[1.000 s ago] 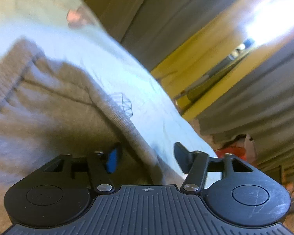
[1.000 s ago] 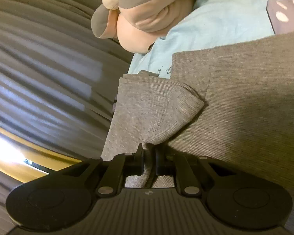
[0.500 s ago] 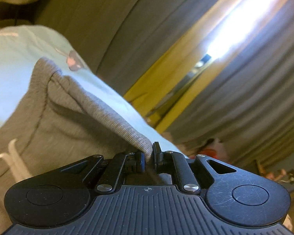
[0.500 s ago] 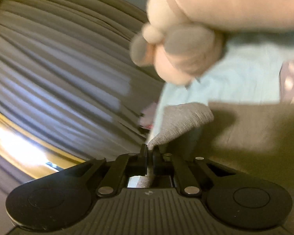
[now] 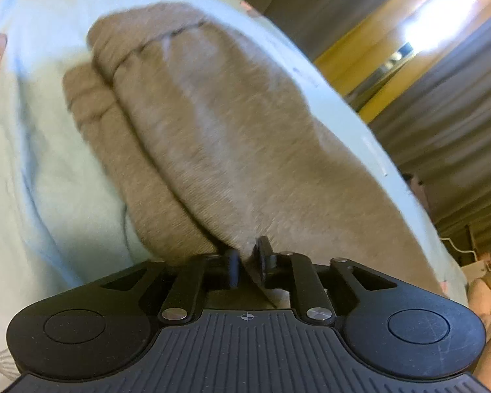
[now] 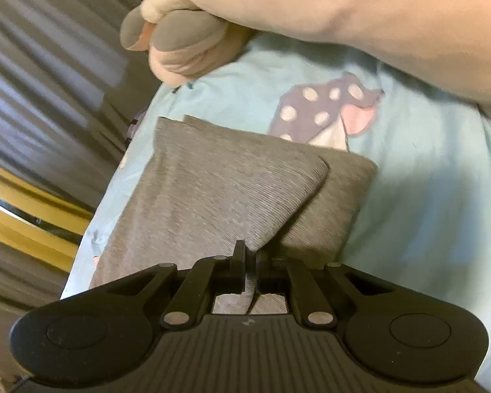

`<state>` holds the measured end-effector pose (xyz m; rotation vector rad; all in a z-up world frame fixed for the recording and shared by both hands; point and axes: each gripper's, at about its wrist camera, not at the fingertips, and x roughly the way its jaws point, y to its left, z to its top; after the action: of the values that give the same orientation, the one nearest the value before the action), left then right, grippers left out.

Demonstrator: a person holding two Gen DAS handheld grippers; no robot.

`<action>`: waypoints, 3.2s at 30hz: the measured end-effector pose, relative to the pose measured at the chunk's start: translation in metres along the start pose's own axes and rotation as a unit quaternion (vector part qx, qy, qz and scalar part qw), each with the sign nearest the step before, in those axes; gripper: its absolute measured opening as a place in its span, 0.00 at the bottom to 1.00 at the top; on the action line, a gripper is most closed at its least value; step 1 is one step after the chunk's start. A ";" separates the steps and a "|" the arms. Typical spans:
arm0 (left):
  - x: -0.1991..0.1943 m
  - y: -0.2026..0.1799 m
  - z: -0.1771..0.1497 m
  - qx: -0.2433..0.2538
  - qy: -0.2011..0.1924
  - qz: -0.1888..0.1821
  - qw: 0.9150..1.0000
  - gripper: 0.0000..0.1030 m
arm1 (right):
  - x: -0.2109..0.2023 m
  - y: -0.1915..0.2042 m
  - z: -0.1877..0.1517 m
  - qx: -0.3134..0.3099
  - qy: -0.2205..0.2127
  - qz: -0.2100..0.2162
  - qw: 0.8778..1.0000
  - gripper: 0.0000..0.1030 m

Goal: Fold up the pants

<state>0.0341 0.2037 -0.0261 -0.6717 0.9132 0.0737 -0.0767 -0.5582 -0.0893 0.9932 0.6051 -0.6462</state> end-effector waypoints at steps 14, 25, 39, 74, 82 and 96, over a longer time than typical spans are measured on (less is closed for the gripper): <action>0.021 -0.011 0.014 -0.050 -0.044 -0.029 0.997 0.11 | 0.006 0.026 0.006 -0.011 -0.004 0.025 1.000 0.05; 0.006 0.008 -0.006 -0.032 -0.019 -0.011 0.999 0.11 | -0.019 0.032 0.000 -0.122 -0.053 -0.028 0.991 0.05; -0.037 -0.065 -0.015 0.120 -0.156 0.190 0.962 0.64 | -0.040 0.062 -0.008 -0.230 -0.133 -0.172 0.948 0.76; 0.102 -0.158 -0.063 0.327 -0.044 0.122 0.936 0.96 | 0.079 0.130 -0.090 -0.319 0.040 -0.136 0.937 0.97; 0.048 -0.115 -0.046 0.201 -0.024 0.079 0.976 0.94 | 0.075 0.128 -0.087 -0.308 0.043 -0.125 0.942 0.97; 0.044 -0.126 -0.087 0.240 -0.008 0.135 0.961 0.96 | 0.050 0.084 -0.041 -0.173 0.067 -0.014 0.982 0.70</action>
<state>0.0418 0.0445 -0.0320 -0.0936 0.9564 0.0960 0.0112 -0.4987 -0.0956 0.7056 0.8208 -0.4790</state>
